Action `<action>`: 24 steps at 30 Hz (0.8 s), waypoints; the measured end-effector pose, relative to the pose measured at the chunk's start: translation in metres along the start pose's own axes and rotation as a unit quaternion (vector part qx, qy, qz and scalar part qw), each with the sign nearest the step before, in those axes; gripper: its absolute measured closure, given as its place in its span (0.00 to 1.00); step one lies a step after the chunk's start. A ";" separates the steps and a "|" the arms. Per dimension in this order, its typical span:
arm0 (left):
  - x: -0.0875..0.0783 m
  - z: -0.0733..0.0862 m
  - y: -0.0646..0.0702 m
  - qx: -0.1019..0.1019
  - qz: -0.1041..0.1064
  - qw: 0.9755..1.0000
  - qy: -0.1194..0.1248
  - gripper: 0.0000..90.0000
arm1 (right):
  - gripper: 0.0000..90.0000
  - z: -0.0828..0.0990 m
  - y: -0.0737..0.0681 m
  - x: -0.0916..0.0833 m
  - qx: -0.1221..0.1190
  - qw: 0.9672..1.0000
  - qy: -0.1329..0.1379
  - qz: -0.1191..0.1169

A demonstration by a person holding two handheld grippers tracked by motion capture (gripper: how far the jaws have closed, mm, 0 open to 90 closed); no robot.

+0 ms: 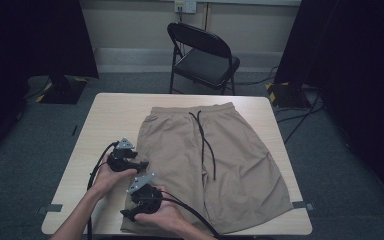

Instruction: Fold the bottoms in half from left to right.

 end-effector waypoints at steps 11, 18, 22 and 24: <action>0.002 0.000 0.001 0.004 -0.007 1.000 0.000 0.34 | 0.39 0.007 -0.011 0.003 -0.068 0.996 0.012 0.055; 0.002 0.000 0.001 0.003 -0.010 1.000 0.004 0.33 | 0.45 0.006 -0.010 0.003 -0.069 0.996 0.010 0.059; 0.002 0.000 0.001 0.003 -0.008 1.000 0.004 0.33 | 0.68 0.004 -0.001 -0.001 -0.068 0.996 0.009 0.065; 0.002 0.000 0.001 0.003 -0.008 1.000 0.005 0.33 | 0.72 0.004 0.001 -0.002 -0.067 0.996 0.012 0.066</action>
Point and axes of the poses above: each handheld gripper's, and its own axes: x roughly forward along the jaws, z roughly out of its underside, y roughly to its right, the point moved 7 cm from there along x, roughly forward along the jaws, and after that the axes turned 15 degrees about y, right-handed, at the moved point
